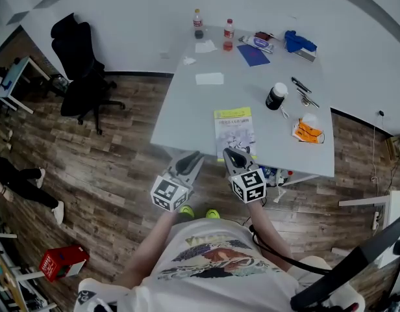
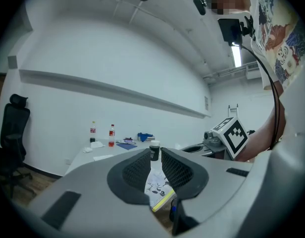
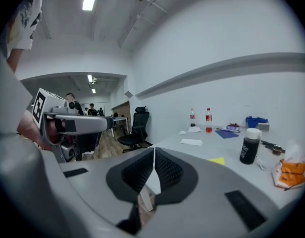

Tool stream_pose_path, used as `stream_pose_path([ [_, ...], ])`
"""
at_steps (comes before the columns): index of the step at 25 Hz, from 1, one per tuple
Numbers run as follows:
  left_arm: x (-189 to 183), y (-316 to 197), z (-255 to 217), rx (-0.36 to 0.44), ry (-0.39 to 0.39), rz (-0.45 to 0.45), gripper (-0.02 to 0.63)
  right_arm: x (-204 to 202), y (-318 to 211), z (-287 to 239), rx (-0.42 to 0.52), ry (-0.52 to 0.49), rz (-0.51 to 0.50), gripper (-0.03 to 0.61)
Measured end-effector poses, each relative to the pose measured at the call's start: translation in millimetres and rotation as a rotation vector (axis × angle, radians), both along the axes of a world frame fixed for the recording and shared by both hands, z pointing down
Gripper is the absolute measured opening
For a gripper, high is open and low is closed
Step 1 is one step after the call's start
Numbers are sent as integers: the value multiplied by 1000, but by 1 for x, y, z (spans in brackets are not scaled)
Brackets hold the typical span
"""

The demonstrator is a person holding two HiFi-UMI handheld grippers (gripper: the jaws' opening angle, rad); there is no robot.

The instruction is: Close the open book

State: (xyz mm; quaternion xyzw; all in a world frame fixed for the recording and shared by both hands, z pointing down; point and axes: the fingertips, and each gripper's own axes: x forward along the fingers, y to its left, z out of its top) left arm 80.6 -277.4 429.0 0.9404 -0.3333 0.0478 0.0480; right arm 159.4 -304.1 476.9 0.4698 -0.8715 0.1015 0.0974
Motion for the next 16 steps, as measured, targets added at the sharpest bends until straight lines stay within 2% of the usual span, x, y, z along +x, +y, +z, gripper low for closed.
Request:
stream_pose_path([
  [16, 16, 2, -3, 8, -3, -6, 54, 14, 7, 0, 4, -5, 8, 25],
])
